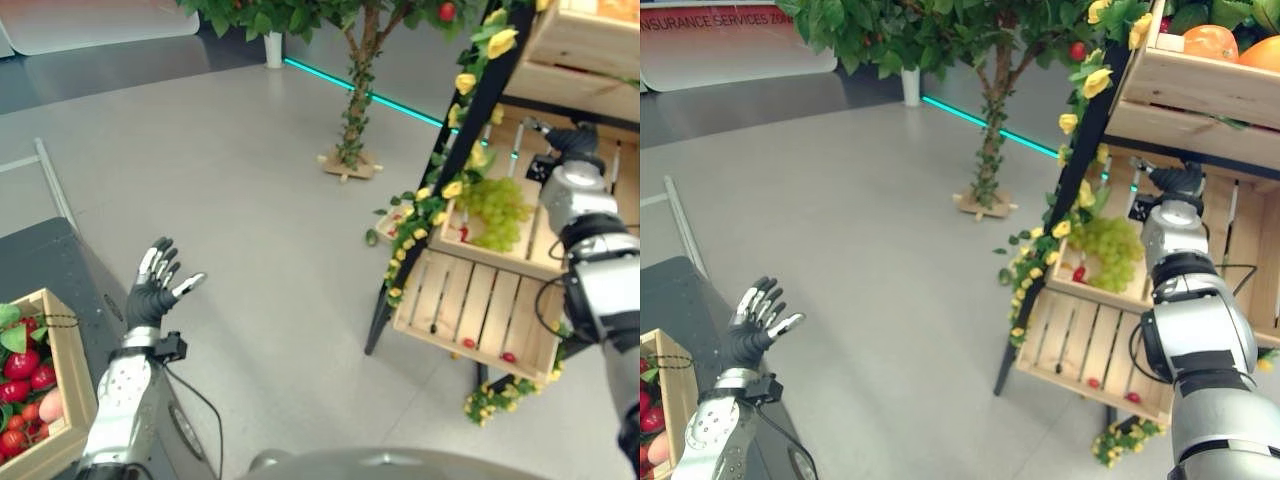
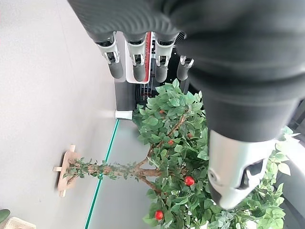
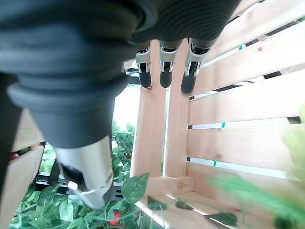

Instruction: Pick up the fruits from the basket on one side to the basket on the other side

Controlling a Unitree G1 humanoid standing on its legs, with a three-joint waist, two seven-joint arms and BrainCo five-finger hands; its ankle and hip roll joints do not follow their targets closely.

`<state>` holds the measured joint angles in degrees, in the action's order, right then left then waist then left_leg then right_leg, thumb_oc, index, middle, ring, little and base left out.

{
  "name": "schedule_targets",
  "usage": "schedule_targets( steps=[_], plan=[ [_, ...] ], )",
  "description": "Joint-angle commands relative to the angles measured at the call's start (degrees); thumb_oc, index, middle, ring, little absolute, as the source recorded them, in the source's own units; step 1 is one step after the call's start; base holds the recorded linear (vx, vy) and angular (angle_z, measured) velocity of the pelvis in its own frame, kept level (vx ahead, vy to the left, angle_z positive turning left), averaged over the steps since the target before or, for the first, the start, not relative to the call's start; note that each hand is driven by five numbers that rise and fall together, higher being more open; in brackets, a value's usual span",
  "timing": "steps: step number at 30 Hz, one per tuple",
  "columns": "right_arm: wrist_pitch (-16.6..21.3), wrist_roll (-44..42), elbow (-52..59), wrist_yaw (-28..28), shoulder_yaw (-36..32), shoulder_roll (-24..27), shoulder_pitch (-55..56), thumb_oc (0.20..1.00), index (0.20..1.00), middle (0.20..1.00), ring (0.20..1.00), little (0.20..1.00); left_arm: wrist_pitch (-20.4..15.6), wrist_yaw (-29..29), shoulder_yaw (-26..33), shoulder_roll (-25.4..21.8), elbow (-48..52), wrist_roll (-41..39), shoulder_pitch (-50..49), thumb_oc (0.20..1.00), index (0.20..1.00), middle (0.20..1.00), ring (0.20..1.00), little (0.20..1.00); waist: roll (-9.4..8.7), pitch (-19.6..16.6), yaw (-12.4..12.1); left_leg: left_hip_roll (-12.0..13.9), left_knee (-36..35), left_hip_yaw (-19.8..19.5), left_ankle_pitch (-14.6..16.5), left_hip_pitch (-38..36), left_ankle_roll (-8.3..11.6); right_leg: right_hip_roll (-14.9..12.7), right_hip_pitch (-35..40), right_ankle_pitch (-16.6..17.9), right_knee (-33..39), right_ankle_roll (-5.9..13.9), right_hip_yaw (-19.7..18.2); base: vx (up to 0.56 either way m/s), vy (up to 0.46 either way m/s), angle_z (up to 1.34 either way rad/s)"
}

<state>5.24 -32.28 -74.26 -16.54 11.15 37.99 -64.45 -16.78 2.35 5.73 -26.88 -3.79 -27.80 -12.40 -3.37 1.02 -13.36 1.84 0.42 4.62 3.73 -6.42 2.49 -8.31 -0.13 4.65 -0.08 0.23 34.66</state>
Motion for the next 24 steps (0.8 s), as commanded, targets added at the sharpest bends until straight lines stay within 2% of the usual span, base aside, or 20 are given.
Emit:
schedule_targets(
  steps=[1, 17, 18, 19, 21, 22, 24],
  plan=[
    [2.81, -0.15, 1.26, -0.65, 0.75, 1.59, -6.24, 1.0, 1.0, 1.0, 1.0, 1.0, -2.26, 0.4, -1.71, -4.21, 4.26, 0.73, 0.22, 1.0, 1.0, 1.0, 1.0, 1.0, -2.57, -2.59, -0.64, -1.85, 1.07, 0.79, 1.93, 3.13, 1.38, -2.01, 4.78, -4.91, -0.26, 7.66, 0.05, 0.06, -0.038, 0.01],
    [3.71, 0.54, 3.22, -1.08, 1.56, 0.14, -5.92, 1.0, 1.0, 1.0, 1.0, 1.0, -2.56, 1.44, -1.32, -4.01, 3.83, 0.92, 0.43, 1.0, 1.0, 1.0, 1.0, 1.0, -2.31, -2.2, -0.43, -1.72, 1.1, 0.87, 1.96, 2.94, 1.58, -1.78, 5.13, -5.07, -0.26, 7.44, 0.16, 0.0, 0.0, 0.0],
    [4.26, 0.25, 6.65, 0.31, 2.46, -0.62, -4.66, 1.0, 1.0, 1.0, 1.0, 1.0, -2.7, 1.5, -1.16, -3.79, 3.7, 0.85, 0.57, 1.0, 1.0, 1.0, 1.0, 1.0, -2.39, -1.79, -0.26, -2.15, 1.26, 1.6, 0.72, 3.65, 1.18, -2.45, 4.5, -3.98, -0.35, 6.96, 1.29, 0.0, 0.0, 0.0],
    [4.22, 0.25, 6.73, 0.31, 2.42, -0.68, -4.61, 1.0, 1.0, 1.0, 1.0, 1.0, -2.69, 1.52, -1.12, -3.82, 3.65, 0.86, 0.56, 1.0, 1.0, 1.0, 1.0, 1.0, -2.32, -2.14, -0.17, -1.77, 1.03, 0.94, 1.72, 3.12, 1.55, -1.88, 4.89, -4.96, -0.25, 7.41, 0.21, -0.09, 0.039, -0.02],
    [5.75, 0.35, 17.12, 2.62, 3.85, -1.42, -0.1, 1.0, 1.0, 1.0, 1.0, 1.0, -3.09, 1.71, -0.3, -2.76, 3.03, 0.71, 0.64, 1.0, 1.0, 1.0, 1.0, 1.0, -2.22, -1.41, 0.39, -2.11, 1.36, 1.86, 0.62, 3.77, 1.19, -2.43, 4.19, -3.95, -0.53, 6.91, 1.07, 0.0, 0.0, 0.0],
    [5.65, 0.4, 17.37, 2.57, 3.75, -1.48, 0.13, 1.0, 1.0, 1.0, 1.0, 1.0, -3.09, 1.72, -0.28, -2.8, 2.97, 0.72, 0.59, 1.0, 1.0, 1.0, 1.0, 1.0, -2.14, -1.79, 0.44, -1.7, 1.14, 1.23, 1.65, 3.22, 1.57, -1.84, 4.59, -4.94, -0.45, 7.37, 0.02, 0.0, 0.0, 0.0],
    [8.05, -0.05, 29.73, 4.37, 2.85, -1.32, 6.62, 1.0, 1.0, 1.0, 1.0, 1.0, -3.54, 1.87, 0.55, -1.72, 2.64, 1.08, 0.53, 1.0, 1.0, 1.0, 1.0, 1.0, -1.97, -1.14, 1.03, -2.1, 1.37, 2.15, 0.54, 3.96, 1.17, -2.52, 3.91, -4.01, -0.61, 6.8, 1.0, -0.05, 0.014, -0.01]
  ],
)
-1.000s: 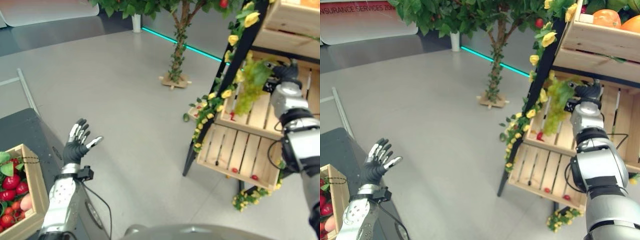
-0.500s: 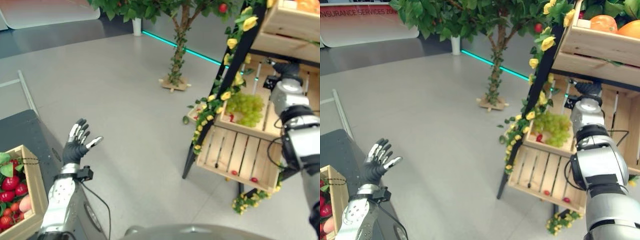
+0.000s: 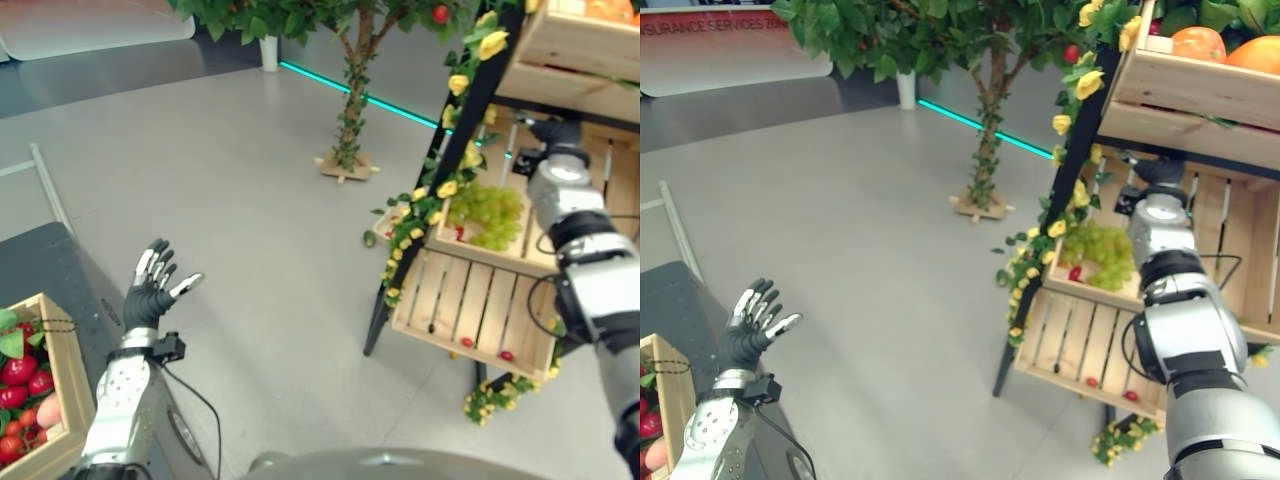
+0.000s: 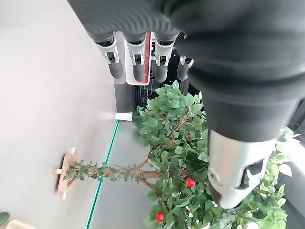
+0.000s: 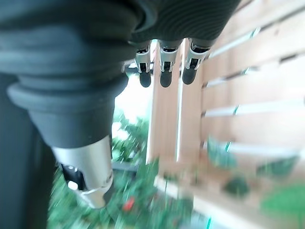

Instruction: Pick up the fruits from the basket on one side to the basket on the other side

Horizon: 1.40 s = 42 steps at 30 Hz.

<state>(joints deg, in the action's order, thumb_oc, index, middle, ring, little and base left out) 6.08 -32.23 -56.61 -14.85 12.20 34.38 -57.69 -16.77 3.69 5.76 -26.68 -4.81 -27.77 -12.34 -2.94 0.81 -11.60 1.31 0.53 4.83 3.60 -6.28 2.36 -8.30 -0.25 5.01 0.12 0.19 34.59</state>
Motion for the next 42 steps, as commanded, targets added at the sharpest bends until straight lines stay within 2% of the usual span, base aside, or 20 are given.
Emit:
schedule_targets(
  steps=[1, 2, 3, 4, 5, 7, 8, 10, 12, 13, 21, 22, 24, 25, 26, 29, 30, 36, 42],
  plan=[
    [8.03, -1.02, 16.85, 4.15, 1.1, 2.21, 3.03, 1.0, 1.0, 1.0, 1.0, 1.0, -3.88, 0.32, 0.8, -1.35, 3.42, 1.1, 0.48, 1.0, 1.0, 1.0, 1.0, 1.0, -2.36, -0.86, -0.53, -1.48, 1.27, 2.05, 0.68, 3.81, 1.34, -2.51, 4.01, -4.46, -0.78, 6.8, 1.07, 0.0, 0.0, 0.0],
    [7.92, -0.97, 17.16, 4.1, 0.92, 2.24, 3.39, 1.0, 1.0, 1.0, 1.0, 1.0, -3.9, 0.3, 0.71, -1.42, 3.41, 1.09, 0.42, 1.0, 1.0, 1.0, 1.0, 1.0, -2.4, -0.94, -0.59, -1.48, 1.26, 2.03, 0.69, 3.8, 1.35, -2.5, 4.03, -4.47, -0.78, 6.8, 1.09, 0.0, 0.0, 0.0],
    [9.23, -2.7, 24.39, 7.46, 0.1, 1.97, 8.97, 1.0, 1.0, 1.0, 1.0, 1.0, -4.36, -0.18, 1.06, -0.88, 3.16, 1.23, 0.28, 1.0, 1.0, 1.0, 1.0, 1.0, -2.37, -0.79, -0.39, -1.41, 1.38, 2.12, 0.69, 3.89, 1.35, -2.56, 4.03, -4.55, -0.81, 6.73, 1.13, 0.0, 0.0, 0.0],
    [9.21, -2.69, 24.43, 7.45, 0.07, 1.97, 9.03, 1.0, 1.0, 1.0, 1.0, 1.0, -4.36, -0.18, 1.04, -0.89, 3.16, 1.22, 0.27, 1.0, 1.0, 1.0, 1.0, 1.0, -2.39, -0.82, -0.41, -1.41, 1.38, 2.12, 0.69, 3.9, 1.35, -2.56, 4.02, -4.55, -0.81, 6.73, 1.13, 0.0, 0.0, 0.0],
    [9.41, -3.22, 31.45, 11.66, 0.93, 3.88, 13.34, 1.0, 1.0, 1.0, 1.0, 1.0, -4.54, -0.82, 1.63, -0.57, 2.52, 1.43, 0.4, 1.0, 1.0, 1.0, 1.0, 1.0, -2.37, -0.7, -0.2, -1.25, 1.45, 2.22, 0.6, 4.0, 1.48, -2.55, 4.03, -4.7, -0.82, 6.67, 1.29, 0.0, 0.0, 0.0],
    [9.17, -5.22, 36.22, 16.13, 1.44, 4.96, 17.92, 1.0, 1.0, 1.0, 1.0, 1.0, -4.7, -1.96, 2.0, -0.27, 2.57, 1.85, 0.1, 1.0, 1.0, 1.0, 1.0, 1.0, -2.47, -0.6, -0.34, -1.15, 1.47, 2.15, 0.57, 4.08, 1.61, -2.54, 4.06, -4.77, -0.76, 6.6, 1.53, -0.01, -0.026, 0.07],
    [9.13, -5.23, 36.34, 16.15, 1.34, 5.0, 18.11, 1.0, 1.0, 1.0, 1.0, 1.0, -4.7, -1.97, 1.94, -0.29, 2.58, 1.85, 0.05, 1.0, 1.0, 1.0, 1.0, 1.0, -2.48, -0.67, -0.38, -1.15, 1.47, 2.13, 0.57, 4.1, 1.61, -2.53, 4.06, -4.77, -0.74, 6.6, 1.55, 0.06, -0.063, 0.06],
    [8.52, -8.68, 44.42, 23.21, 4.09, 7.53, 21.05, 1.0, 1.0, 1.0, 1.0, 1.0, -4.7, -3.78, 2.27, 0.05, 2.66, 2.34, -0.46, 1.0, 1.0, 1.0, 1.0, 1.0, -2.41, -0.69, -0.75, -0.45, 1.41, 1.66, 1.57, 3.57, 2.33, -1.85, 4.54, -5.87, -0.52, 6.93, 0.77, 0.03, -0.049, 0.02],
    [8.48, -10.38, 47.59, 24.81, 4.13, 8.03, 22.88, 1.0, 1.0, 1.0, 1.0, 1.0, -4.91, -4.59, 2.16, 0.43, 2.86, 2.37, -0.8, 1.0, 1.0, 1.0, 1.0, 1.0, -2.51, -0.39, -1.13, -0.79, 1.6, 2.02, 0.45, 4.26, 2.02, -2.37, 4.19, -4.89, -0.41, 6.55, 1.98, -0.03, -0.015, -0.07],
    [8.41, -11.08, 48.29, 25.7, 4.3, 7.78, 23.17, 1.0, 1.0, 1.0, 1.0, 1.0, -4.84, -4.7, 2.23, 0.48, 2.72, 2.53, -0.83, 1.0, 1.0, 1.0, 1.0, 1.0, -2.36, -0.59, -1.24, -0.3, 1.47, 1.51, 1.48, 3.74, 2.51, -1.73, 4.63, -5.86, -0.31, 7.0, 0.99, 0.07, -0.067, -0.07],
    [7.81, -10.74, 51.26, 27.94, 4.31, 7.83, 25.35, 1.0, 1.0, 1.0, 1.0, 1.0, -5.29, -5.38, 3.1, 0.96, 2.82, 2.85, -1.11, 1.0, 1.0, 1.0, 1.0, 1.0, -2.31, -0.24, -1.55, -0.11, 1.56, 1.54, 1.37, 4.0, 2.68, -1.57, 4.68, -5.98, -0.34, 6.81, 1.13, 0.0, -0.004, 0.0],
    [7.86, -10.19, 51.68, 27.89, 4.04, 8.14, 25.61, 1.0, 1.0, 1.0, 1.0, 1.0, -5.33, -5.41, 3.2, 1.05, 3.06, 2.9, -1.18, 1.0, 1.0, 1.0, 1.0, 1.0, -2.44, 0.07, -1.53, -0.6, 1.71, 2.04, 0.34, 4.57, 2.23, -2.21, 4.28, -5.0, -0.39, 6.38, 2.09, -0.07, 0.023, 0.01],
    [7.8, -10.34, 52.02, 28.08, 3.64, 7.74, 26.28, 1.0, 1.0, 1.0, 1.0, 1.0, -5.38, -5.23, 3.56, 1.2, 3.11, 3.23, -1.12, 1.0, 1.0, 1.0, 1.0, 1.0, -2.26, -0.12, -1.46, -0.13, 1.5, 1.54, 1.36, 3.97, 2.69, -1.55, 4.76, -6.01, -0.26, 6.78, 1.15, 0.0, -0.003, 0.02],
    [7.84, -10.31, 52.65, 28.42, 3.41, 7.63, 26.66, 1.0, 1.0, 1.0, 1.0, 1.0, -5.37, -5.16, 3.53, 1.3, 3.14, 3.52, -1.12, 1.0, 1.0, 1.0, 1.0, 1.0, -2.37, 0.2, -1.46, -0.56, 1.66, 2.03, 0.32, 4.58, 2.22, -2.17, 4.35, -5.05, -0.34, 6.36, 2.19, 0.07, -0.039, 0.03],
    [7.83, -10.46, 53.27, 28.61, 2.99, 7.33, 27.29, 1.0, 1.0, 1.0, 1.0, 1.0, -5.41, -5.04, 3.93, 1.51, 3.12, 3.61, -1.18, 1.0, 1.0, 1.0, 1.0, 1.0, -2.18, -0.02, -1.29, -0.06, 1.45, 1.61, 1.33, 3.98, 2.68, -1.53, 4.77, -6.02, -0.29, 6.78, 1.21, 0.0, 0.0, 0.0],
    [7.98, -10.78, 56.25, 29.41, 1.91, 6.97, 29.16, 1.0, 1.0, 1.0, 1.0, 1.0, -5.6, -4.82, 4.56, 1.72, 3.29, 3.94, -1.18, 1.0, 1.0, 1.0, 1.0, 1.0, -2.02, 0.13, -1.08, -0.05, 1.38, 1.68, 1.26, 4.0, 2.65, -1.49, 4.7, -6.04, -0.32, 6.77, 1.21, 0.0, 0.002, 0.01],
    [7.93, -10.73, 56.39, 29.37, 1.75, 7.05, 29.32, 1.0, 1.0, 1.0, 1.0, 1.0, -5.6, -4.84, 4.45, 1.71, 3.35, 3.94, -1.17, 1.0, 1.0, 1.0, 1.0, 1.0, -2.16, 0.39, -1.15, -0.51, 1.58, 2.17, 0.23, 4.59, 2.2, -2.12, 4.28, -5.06, -0.4, 6.34, 2.23, -0.08, 0.04, 0.0],
    [7.52, -13.36, 67.62, 33.59, -4.01, 6.01, 40.5, 1.0, 1.0, 1.0, 1.0, 1.0, -5.86, -4.61, 7.64, 2.8, 4.26, 5.09, -2.75, 1.0, 1.0, 1.0, 1.0, 1.0, -1.91, 0.91, 0.02, -0.58, 1.5, 2.25, 0.15, 5.06, 2.08, -2.18, 3.65, -4.96, -0.63, 6.45, 2.19, -0.02, 0.011, 0.05],
    [6.96, -13.72, 73.77, 36.76, -9.84, 6.19, 50.23, 1.0, 1.0, 1.0, 1.0, 1.0, -6.31, -4.86, 10.73, 3.9, 4.82, 5.75, -4.46, 1.0, 1.0, 1.0, 1.0, 1.0, -2.01, 1.38, 0.89, -0.62, 1.46, 2.44, 0.03, 5.55, 2.08, -2.09, 3.1, -5.0, -0.76, 6.49, 2.25, -0.01, 0.004, 0.11]
  ],
)
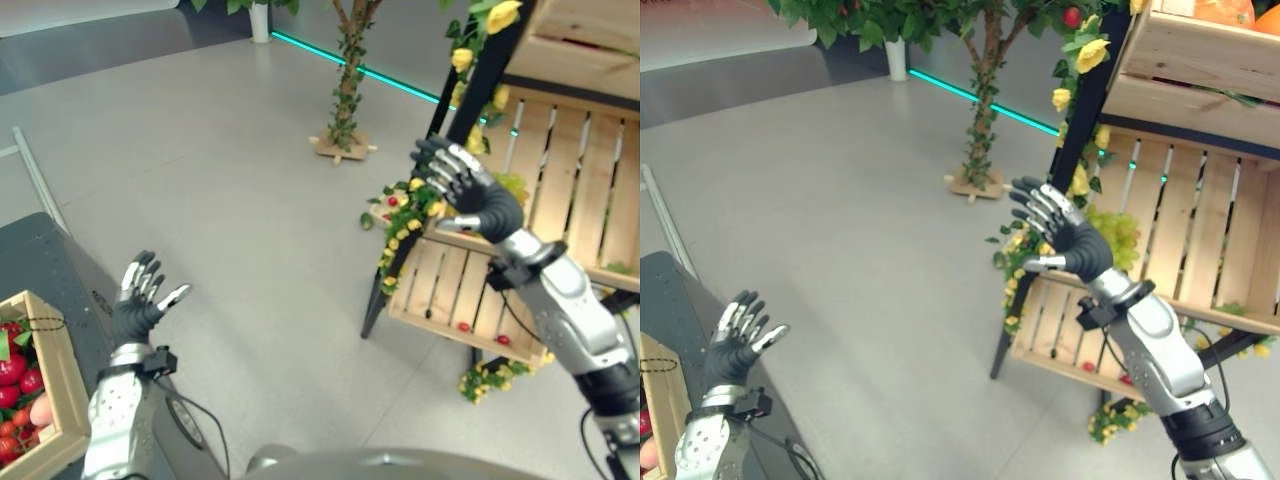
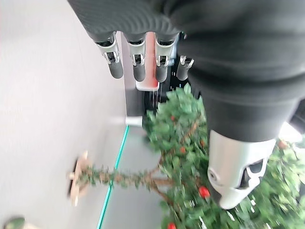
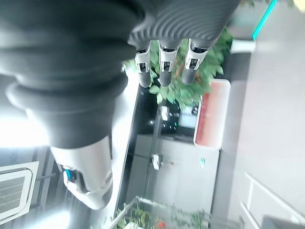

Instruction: Pick up the fruits from the basket on one side to the basket on the other side

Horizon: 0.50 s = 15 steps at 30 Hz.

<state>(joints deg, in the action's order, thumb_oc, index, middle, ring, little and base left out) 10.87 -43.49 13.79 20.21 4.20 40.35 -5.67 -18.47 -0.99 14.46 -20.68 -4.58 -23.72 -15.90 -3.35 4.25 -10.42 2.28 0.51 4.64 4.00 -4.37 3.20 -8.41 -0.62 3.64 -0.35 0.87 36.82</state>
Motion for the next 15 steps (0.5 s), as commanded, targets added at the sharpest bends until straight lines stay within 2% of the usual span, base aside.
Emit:
schedule_targets(
  steps=[1, 6, 7, 9, 15],
  plan=[
    [2.0, -2.33, 4.53, 2.34, -2.85, 1.07, -0.28, 1.0, 1.0, 1.0, 1.0, 1.0, -4.68, -0.34, 2.48, -1.96, 4.93, 1.63, -1.27, 1.0, 1.0, 1.0, 1.0, 1.0, -1.66, -2.04, -0.14, -1.52, 1.39, 2.61, -0.42, 3.66, 1.27, -1.98, 3.45, -3.63, -0.28, 5.82, 0.08, 0.0, 0.0, 0.0],
    [1.01, -5.58, 6.47, 5.22, -6.36, 1.06, 4.92, 1.0, 1.0, 1.0, 1.0, 1.0, -5.05, -0.96, 3.8, -1.3, 5.22, 1.59, -2.39, 1.0, 1.0, 1.0, 1.0, 1.0, -1.87, -1.88, 0.38, -1.43, 1.17, 2.62, -0.59, 3.87, 1.35, -1.91, 3.15, -3.59, -0.32, 5.9, 0.18, 0.02, -0.007, 0.0],
    [0.68, -5.79, 6.7, 5.8, -6.76, 0.99, 5.76, 1.0, 1.0, 1.0, 1.0, 1.0, -5.05, -1.09, 4.08, -1.29, 5.26, 1.5, -2.54, 1.0, 1.0, 1.0, 1.0, 1.0, -1.74, -2.11, 0.5, -0.92, 0.95, 2.18, 0.45, 3.29, 1.84, -1.24, 3.53, -4.63, -0.29, 6.33, -0.81, 0.0, 0.0, 0.0],
    [0.13, -6.07, 6.56, 6.76, -7.5, 0.81, 7.38, 1.0, 1.0, 1.0, 1.0, 1.0, -5.07, -1.53, 4.36, -1.18, 5.56, 1.45, -2.71, 1.0, 1.0, 1.0, 1.0, 1.0, -1.91, -1.65, 0.68, -1.31, 1.14, 2.72, -0.55, 3.9, 1.45, -1.81, 3.0, -3.67, -0.41, 5.87, 0.18, -0.04, 0.014, 0.02],
    [-0.46, -5.44, 7.06, 7.77, -6.04, 1.26, 6.75, 1.0, 1.0, 1.0, 1.0, 1.0, -5.03, -1.76, 4.59, -0.85, 4.92, 1.45, -2.71, 1.0, 1.0, 1.0, 1.0, 1.0, -2.18, -1.46, 0.77, -1.3, 1.21, 2.82, -0.51, 3.92, 1.43, -1.87, 2.74, -3.6, -0.53, 5.93, -0.01, 0.0, 0.0, 0.0]
  ],
)
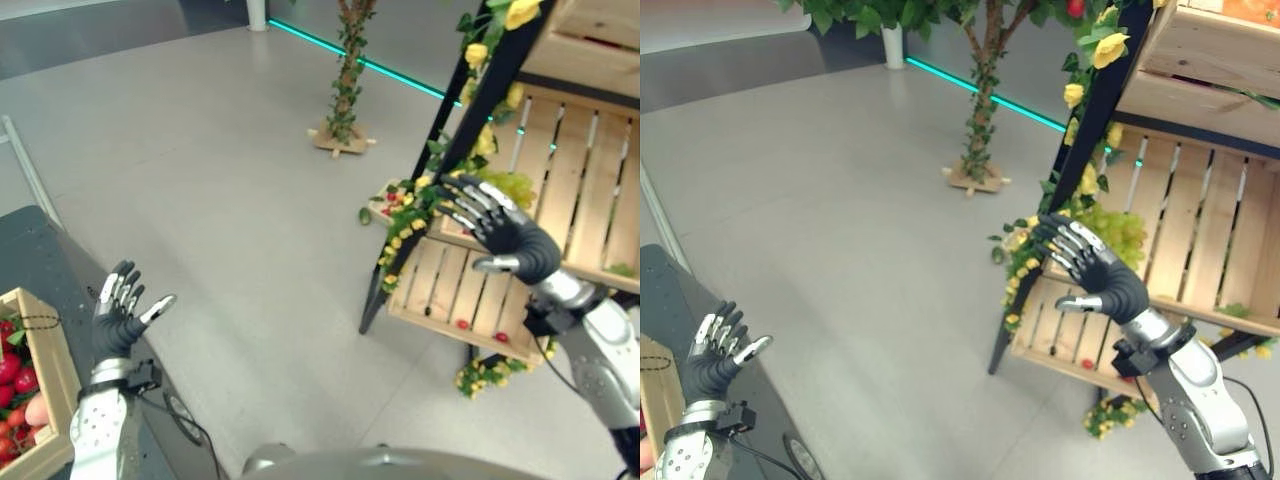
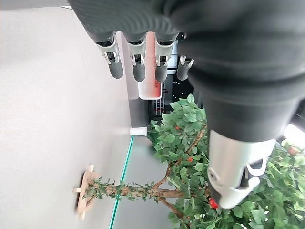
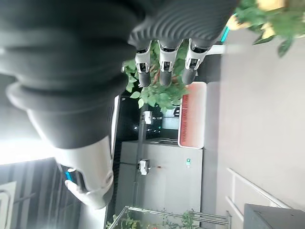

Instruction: Pick up the fruits from the basket on one side to the basket on the other side

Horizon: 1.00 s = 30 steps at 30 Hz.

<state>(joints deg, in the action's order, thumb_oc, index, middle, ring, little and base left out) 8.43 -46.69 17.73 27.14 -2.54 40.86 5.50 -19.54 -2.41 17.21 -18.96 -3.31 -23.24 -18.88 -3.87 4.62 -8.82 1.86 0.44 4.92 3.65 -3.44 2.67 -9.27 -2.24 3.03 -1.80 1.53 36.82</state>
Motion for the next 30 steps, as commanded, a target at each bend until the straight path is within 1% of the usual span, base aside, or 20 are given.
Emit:
schedule_targets(
  steps=[1, 2, 5, 6, 7, 8, 10, 11, 13, 14, 15, 19, 22, 23, 24, 25, 26, 27, 29, 30],
  plan=[
    [1.73, -2.57, 3.19, 1.22, 1.85, 0.63, -5.17, 1.0, 1.0, 1.0, 1.0, 1.0, -3.98, -0.33, 1.65, -2.63, 3.62, 1.05, 0.37, 1.0, 1.0, 1.0, 1.0, 1.0, -1.68, -1.77, -0.93, -0.82, 1.32, 2.61, -0.13, 3.02, 1.95, -1.03, 4.36, -2.99, 0.94, 5.26, -0.08, 0.0, 0.0, 0.0],
    [1.75, -2.58, 3.14, 1.23, 1.91, 0.63, -5.25, 1.0, 1.0, 1.0, 1.0, 1.0, -3.99, -0.33, 1.69, -2.62, 3.61, 1.06, 0.37, 1.0, 1.0, 1.0, 1.0, 1.0, -1.68, -1.76, -0.9, -0.82, 1.32, 2.62, -0.13, 3.02, 1.95, -1.03, 4.35, -2.98, 0.94, 5.26, -0.09, 0.0, 0.0, 0.0],
    [0.69, -1.95, 4.25, 2.44, 8.12, 0.35, -9.04, 1.0, 1.0, 1.0, 1.0, 1.0, -3.81, -0.54, 0.69, -2.8, 3.41, 1.4, 0.75, 1.0, 1.0, 1.0, 1.0, 1.0, -1.72, -1.67, -1.53, -0.82, 1.54, 2.67, -0.06, 3.01, 1.97, -0.99, 4.39, -3.08, 0.85, 5.14, -0.15, 0.0, 0.0, 0.0],
    [0.71, -1.94, 4.17, 2.44, 8.22, 0.34, -9.17, 1.0, 1.0, 1.0, 1.0, 1.0, -3.81, -0.54, 0.76, -2.78, 3.4, 1.4, 0.76, 1.0, 1.0, 1.0, 1.0, 1.0, -1.73, -1.64, -1.47, -0.82, 1.55, 2.67, -0.06, 3.01, 1.97, -0.99, 4.4, -3.09, 0.85, 5.14, -0.15, 0.0, 0.0, 0.0],
    [0.46, -2.11, 3.43, 2.43, 10.43, -0.57, -10.67, 1.0, 1.0, 1.0, 1.0, 1.0, -3.81, -0.36, 0.41, -2.85, 3.08, 1.54, 1.01, 1.0, 1.0, 1.0, 1.0, 1.0, -1.73, -1.59, -1.72, -0.74, 1.63, 2.63, -0.02, 2.95, 1.98, -0.97, 4.49, -3.16, 0.82, 5.09, -0.13, -0.02, -0.032, 0.01],
    [-0.09, -1.08, 2.25, 2.49, 16.38, -2.36, -14.7, 1.0, 1.0, 1.0, 1.0, 1.0, -3.62, 0.05, -0.41, -3.24, 2.69, 2.02, 1.65, 1.0, 1.0, 1.0, 1.0, 1.0, -1.72, -1.36, -2.6, -0.57, 2.04, 2.44, 0.14, 2.88, 2.03, -0.85, 4.7, -3.41, 0.64, 4.92, 0.11, -0.02, -0.032, 0.0],
    [-0.03, -1.06, 2.12, 2.49, 16.53, -2.4, -14.9, 1.0, 1.0, 1.0, 1.0, 1.0, -3.62, 0.05, -0.3, -3.21, 2.68, 2.03, 1.65, 1.0, 1.0, 1.0, 1.0, 1.0, -1.73, -1.31, -2.47, -0.57, 2.06, 2.41, 0.15, 2.88, 2.04, -0.85, 4.73, -3.42, 0.64, 4.92, 0.14, -0.01, -0.032, -0.01],
    [0.34, 1.31, 0.95, 1.73, 21.78, -3.7, -19.41, 1.0, 1.0, 1.0, 1.0, 1.0, -3.62, 0.46, -1.25, -3.68, 1.89, 2.24, 2.3, 1.0, 1.0, 1.0, 1.0, 1.0, -1.83, -0.97, -3.53, -0.34, 2.56, 2.2, 0.1, 3.02, 2.25, -0.69, 4.88, -3.64, 0.48, 4.71, 0.5, -0.01, -0.038, 0.07],
    [0.32, 1.6, 0.14, 1.4, 24.12, -4.66, -21.59, 1.0, 1.0, 1.0, 1.0, 1.0, -3.63, 0.62, -1.55, -3.9, 1.83, 2.27, 2.78, 1.0, 1.0, 1.0, 1.0, 1.0, -1.87, -0.7, -3.79, -0.17, 2.62, 2.06, -0.02, 3.07, 2.46, -0.58, 4.99, -3.69, 0.61, 4.65, 0.75, -0.03, -0.059, 0.06],
    [0.32, 1.88, -0.64, 1.0, 26.89, -6.12, -24.13, 1.0, 1.0, 1.0, 1.0, 1.0, -3.66, 1.02, -2.27, -4.29, 1.66, 2.45, 3.27, 1.0, 1.0, 1.0, 1.0, 1.0, -1.98, -0.23, -4.7, 0.17, 2.73, 1.78, -0.3, 3.29, 2.83, -0.33, 5.14, -3.76, 0.8, 4.51, 1.07, -0.01, -0.157, 0.13],
    [0.74, 3.04, -1.41, 0.11, 29.77, -7.66, -27.97, 1.0, 1.0, 1.0, 1.0, 1.0, -3.63, 1.29, -3.33, -4.69, 1.22, 2.55, 3.81, 1.0, 1.0, 1.0, 1.0, 1.0, -1.93, 0.19, -5.87, 1.18, 2.7, 0.67, 0.34, 3.24, 3.83, 0.68, 5.54, -4.75, 1.26, 4.8, 0.58, -0.05, -0.185, 0.25],
    [1.51, 3.86, -4.04, -1.71, 34.78, -11.42, -35.28, 1.0, 1.0, 1.0, 1.0, 1.0, -3.96, 1.77, -5.97, -5.86, 1.4, 2.55, 5.47, 1.0, 1.0, 1.0, 1.0, 1.0, -2.06, 2.53, -9.82, 2.14, 2.78, -2.03, -2.23, 6.64, 5.27, 1.35, 4.65, -4.13, 3.06, 4.56, 3.01, -0.13, -0.132, 0.54],
    [1.84, 3.84, -4.89, -2.35, 35.57, -11.99, -37.21, 1.0, 1.0, 1.0, 1.0, 1.0, -4.14, 1.91, -6.78, -6.26, 1.53, 2.63, 6.32, 1.0, 1.0, 1.0, 1.0, 1.0, -2.1, 3.02, -10.47, 2.09, 2.18, -3.14, -3.71, 8.57, 5.94, 1.64, 4.35, -4.09, 4.0, 4.57, 4.65, -0.12, -0.037, 0.83],
    [2.57, 4.28, -5.17, -3.02, 35.12, -9.79, -37.58, 1.0, 1.0, 1.0, 1.0, 1.0, -3.92, 1.82, -8.63, -7.52, 0.41, 3.36, 7.84, 1.0, 1.0, 1.0, 1.0, 1.0, -1.66, 4.23, -9.19, 2.42, 3.84, 2.48, -5.31, 11.25, 5.3, 1.39, 4.05, -4.36, 3.89, 4.4, 6.86, -0.13, 0.034, 0.88],
    [2.97, 4.73, -5.1, -3.37, 34.81, -8.33, -37.25, 1.0, 1.0, 1.0, 1.0, 1.0, -3.79, 1.55, -9.36, -7.93, 0.11, 3.55, 8.37, 1.0, 1.0, 1.0, 1.0, 1.0, -1.27, 4.3, -7.85, 3.01, 5.36, 7.54, -5.66, 12.52, 4.69, 1.33, 3.66, -4.73, 3.57, 4.1, 7.71, -0.13, 0.034, 1.46],
    [2.97, 4.73, -5.09, -3.37, 34.8, -8.3, -37.24, 1.0, 1.0, 1.0, 1.0, 1.0, -3.79, 1.55, -9.38, -7.91, 0.09, 3.55, 8.39, 1.0, 1.0, 1.0, 1.0, 1.0, -1.25, 4.24, -7.85, 3.03, 5.48, 7.52, -5.6, 12.66, 4.69, 1.33, 3.58, -4.76, 3.53, 4.09, 7.72, -0.16, 0.022, 2.72],
    [4.04, 5.73, -5.93, -4.42, 33.65, -7.38, -35.97, 1.0, 1.0, 1.0, 1.0, 1.0, -3.56, 1.0, -10.95, -8.88, -0.84, 3.36, 10.17, 1.0, 1.0, 1.0, 1.0, 1.0, -0.79, 4.19, -5.02, 4.8, 8.59, 19.11, -3.95, 13.18, 3.06, 1.14, 3.36, -5.55, 3.29, 2.98, 10.32, -0.17, 0.015, 2.59],
    [4.37, 5.98, -6.14, -5.01, 33.25, -7.8, -35.5, 1.0, 1.0, 1.0, 1.0, 1.0, -3.6, 1.15, -11.66, -9.22, -1.5, 3.42, 10.95, 1.0, 1.0, 1.0, 1.0, 1.0, -0.52, 4.04, -4.38, 4.67, 9.42, 22.18, -2.79, 12.68, 2.43, 1.11, 3.3, -5.85, 3.0, 2.21, 11.63, -0.17, 0.034, 2.36],
    [4.64, 5.94, -6.42, -5.27, 32.67, -8.52, -34.5, 1.0, 1.0, 1.0, 1.0, 1.0, -3.8, 1.41, -12.55, -9.4, -2.42, 3.74, 11.65, 1.0, 1.0, 1.0, 1.0, 1.0, -0.11, 3.78, -4.17, 3.99, 8.99, 21.99, -2.46, 12.64, 2.09, 1.16, 3.43, -6.18, 2.59, 1.84, 12.59, -0.02, 0.043, 0.91],
    [4.91, 5.77, -6.4, -5.42, 32.3, -9.79, -32.97, 1.0, 1.0, 1.0, 1.0, 1.0, -4.03, 2.05, -12.71, -9.47, -3.32, 4.58, 11.77, 1.0, 1.0, 1.0, 1.0, 1.0, 0.37, 3.23, -3.83, 3.28, 7.13, 21.78, -2.84, 12.17, 1.5, 1.06, 3.45, -6.21, 2.04, 1.67, 13.57, 0.12, 0.095, 0.58]
  ],
)
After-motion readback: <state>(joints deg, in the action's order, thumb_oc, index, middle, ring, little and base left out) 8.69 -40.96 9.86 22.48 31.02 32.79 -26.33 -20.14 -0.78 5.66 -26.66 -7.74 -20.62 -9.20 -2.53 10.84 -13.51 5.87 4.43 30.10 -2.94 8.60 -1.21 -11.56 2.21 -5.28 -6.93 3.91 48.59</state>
